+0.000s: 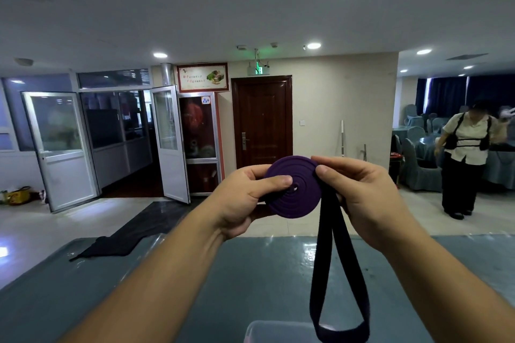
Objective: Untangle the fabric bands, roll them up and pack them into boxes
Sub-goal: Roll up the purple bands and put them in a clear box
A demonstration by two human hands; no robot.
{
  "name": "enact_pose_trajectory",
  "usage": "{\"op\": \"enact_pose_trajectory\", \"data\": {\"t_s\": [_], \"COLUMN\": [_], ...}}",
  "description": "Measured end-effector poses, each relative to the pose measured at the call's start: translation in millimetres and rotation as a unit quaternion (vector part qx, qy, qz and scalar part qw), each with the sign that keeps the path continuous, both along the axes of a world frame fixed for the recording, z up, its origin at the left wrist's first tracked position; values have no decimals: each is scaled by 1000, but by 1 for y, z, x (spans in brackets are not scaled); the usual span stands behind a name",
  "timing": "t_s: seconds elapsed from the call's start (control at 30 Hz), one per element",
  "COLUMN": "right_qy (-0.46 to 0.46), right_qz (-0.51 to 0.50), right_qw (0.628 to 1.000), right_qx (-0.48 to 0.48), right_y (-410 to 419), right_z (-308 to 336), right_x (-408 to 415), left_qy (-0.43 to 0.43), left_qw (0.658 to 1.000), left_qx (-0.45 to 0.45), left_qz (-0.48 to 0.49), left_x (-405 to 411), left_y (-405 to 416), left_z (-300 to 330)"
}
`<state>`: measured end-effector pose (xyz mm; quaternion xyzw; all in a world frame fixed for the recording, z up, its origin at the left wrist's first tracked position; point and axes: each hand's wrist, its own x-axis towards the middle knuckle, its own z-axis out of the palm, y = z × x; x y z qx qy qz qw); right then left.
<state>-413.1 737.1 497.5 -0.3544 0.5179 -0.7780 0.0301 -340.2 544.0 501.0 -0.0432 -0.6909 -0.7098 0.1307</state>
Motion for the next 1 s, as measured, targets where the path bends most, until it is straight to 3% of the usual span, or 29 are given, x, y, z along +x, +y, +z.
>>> {"op": "enact_pose_trajectory", "data": {"t_s": [0.17, 0.4, 0.57, 0.83, 1.0], "right_qy": [0, 54, 74, 77, 37], "right_qz": [-7, -29, -26, -34, -51], "right_qw": [1000, 993, 990, 989, 998], "right_qx": [22, 100, 113, 119, 22], "right_y": [2, 6, 4, 3, -3], "right_z": [-2, -3, -5, 0, -6], "right_x": [-1, -4, -3, -4, 0], "left_qy": [5, -15, -8, -16, 34], "left_qw": [1000, 995, 996, 988, 998], "left_qx": [23, -95, -66, -153, -15], "left_qz": [-4, 25, 55, 32, 52], "left_x": [-2, 3, 1, 5, 4], "left_y": [4, 8, 12, 2, 12], "left_z": [-7, 6, 7, 15, 9]}}
